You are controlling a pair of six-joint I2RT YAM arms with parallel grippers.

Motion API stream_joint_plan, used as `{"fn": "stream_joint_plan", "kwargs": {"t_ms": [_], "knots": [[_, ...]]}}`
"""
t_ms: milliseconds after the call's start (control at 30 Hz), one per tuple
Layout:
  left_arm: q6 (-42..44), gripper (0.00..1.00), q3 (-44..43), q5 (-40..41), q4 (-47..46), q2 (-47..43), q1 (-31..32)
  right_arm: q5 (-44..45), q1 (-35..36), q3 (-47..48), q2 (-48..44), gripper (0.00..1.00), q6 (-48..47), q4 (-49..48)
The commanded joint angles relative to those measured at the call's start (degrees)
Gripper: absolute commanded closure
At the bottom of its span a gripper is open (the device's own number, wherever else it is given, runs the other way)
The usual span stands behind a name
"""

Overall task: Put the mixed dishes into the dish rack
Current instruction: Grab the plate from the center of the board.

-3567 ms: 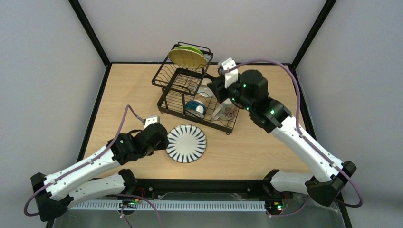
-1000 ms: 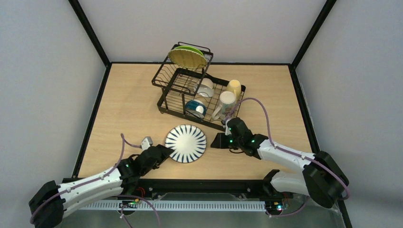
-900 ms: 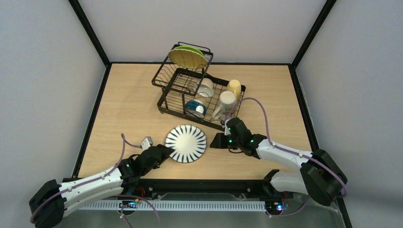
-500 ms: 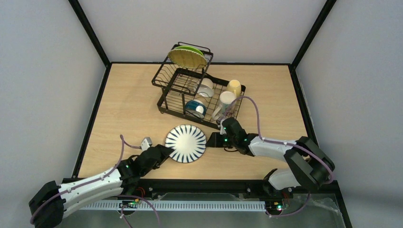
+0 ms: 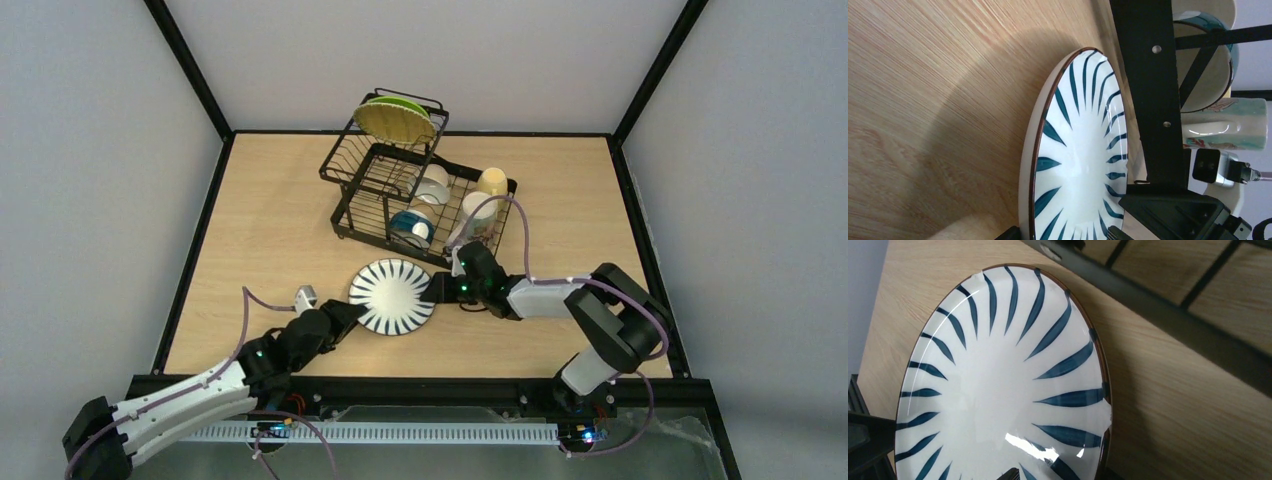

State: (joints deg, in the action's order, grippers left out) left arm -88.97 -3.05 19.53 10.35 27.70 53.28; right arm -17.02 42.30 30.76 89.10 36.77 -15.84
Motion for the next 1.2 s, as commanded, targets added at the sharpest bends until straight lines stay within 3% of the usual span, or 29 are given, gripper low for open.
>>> {"fn": "stream_joint_plan", "kwargs": {"t_ms": [0,233,333,433,533,733,1167], "knots": [[-0.5,0.01,9.6,1.9,10.7,-0.7,-0.4,-0.7,0.2,1.7,4.4,0.08,-0.9,-2.3],[0.2,0.01,9.6,1.8,9.0,1.9,-0.5,-2.3,0.2,2.7,8.2,0.12,-0.1,-3.6],[0.3,0.01,9.6,2.0,8.4,2.4,-0.5,-3.0,0.3,2.5,9.0,0.21,0.2,-3.9],[0.2,0.01,9.5,2.2,8.0,2.8,-0.5,-3.6,0.3,2.2,9.3,0.36,0.7,-4.2],[0.2,0.01,9.5,2.6,7.5,3.2,-0.6,-3.9,0.2,2.1,9.4,0.6,0.8,-3.7],[0.2,0.01,9.5,2.9,6.1,4.3,-0.9,-4.8,0.3,2.0,8.6,0.97,0.5,-2.3],[0.5,0.01,8.6,4.1,3.8,8.2,-0.9,-11.4,0.3,3.8,1.7,1.0,1.2,1.5]]}}
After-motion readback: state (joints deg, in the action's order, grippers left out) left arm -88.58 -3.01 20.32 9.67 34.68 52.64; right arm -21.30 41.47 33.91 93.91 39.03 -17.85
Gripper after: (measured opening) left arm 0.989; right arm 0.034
